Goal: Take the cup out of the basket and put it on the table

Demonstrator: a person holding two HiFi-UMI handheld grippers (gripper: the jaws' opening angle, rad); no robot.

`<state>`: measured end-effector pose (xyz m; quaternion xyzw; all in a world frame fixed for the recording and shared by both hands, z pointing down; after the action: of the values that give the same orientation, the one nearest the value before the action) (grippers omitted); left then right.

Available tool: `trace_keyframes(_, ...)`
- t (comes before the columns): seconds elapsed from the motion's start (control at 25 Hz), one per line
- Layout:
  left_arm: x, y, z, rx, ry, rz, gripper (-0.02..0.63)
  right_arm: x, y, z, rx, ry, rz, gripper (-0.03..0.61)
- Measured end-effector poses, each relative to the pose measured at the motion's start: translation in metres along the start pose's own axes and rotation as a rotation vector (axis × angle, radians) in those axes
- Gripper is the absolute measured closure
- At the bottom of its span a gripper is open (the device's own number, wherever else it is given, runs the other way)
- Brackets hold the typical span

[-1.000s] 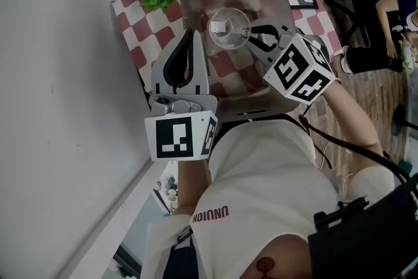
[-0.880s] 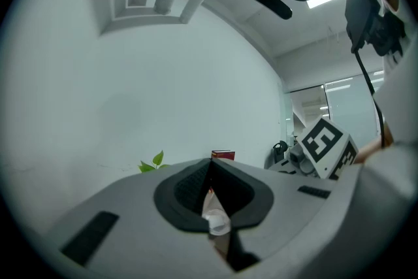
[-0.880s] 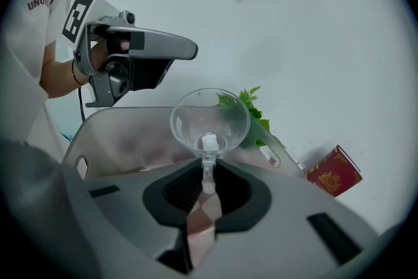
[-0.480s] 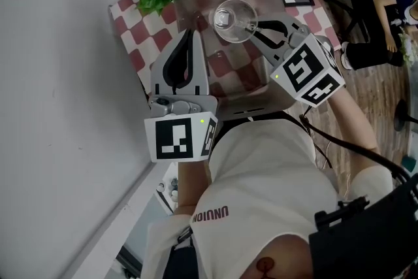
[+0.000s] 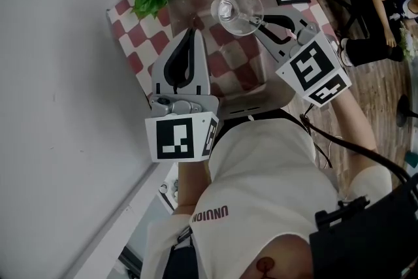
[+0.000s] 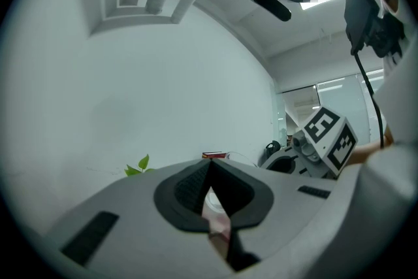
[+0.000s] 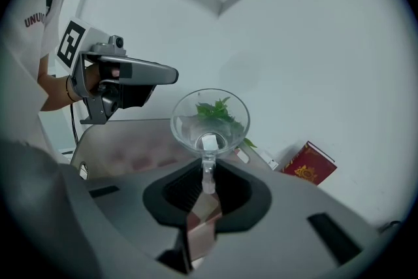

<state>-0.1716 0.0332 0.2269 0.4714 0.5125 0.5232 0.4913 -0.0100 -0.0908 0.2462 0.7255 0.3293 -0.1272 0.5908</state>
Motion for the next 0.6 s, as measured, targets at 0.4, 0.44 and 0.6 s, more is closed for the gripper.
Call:
trace_keyframes(0.4,-0.011,-0.003,0.012,-0.018,0.032,-0.002,0.603,0.012,0.007,0.011,-0.048,0.045,0.035,0.52)
trace_keyframes(0.44,-0.013,-0.004,0.013,-0.02,0.037,-0.001,0.602,0.014,0.008,0.012,-0.053,0.052,0.038,0.52)
trace_keyframes(0.6,-0.018,-0.006,0.021,-0.03,0.054,0.002,0.603,0.022,0.014,0.019,-0.073,0.079,0.047,0.52)
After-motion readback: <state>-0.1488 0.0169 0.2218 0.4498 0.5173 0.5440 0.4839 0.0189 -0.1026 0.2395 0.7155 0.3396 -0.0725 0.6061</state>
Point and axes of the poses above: the fingertips, and each gripper's own axes: x backward along the fingers, z to its right, y out of its underside, the point moved 10 cm from there along x, backward along the fingers, and after that the axes turned 3 degrees about -x, right-handed, at the moved point
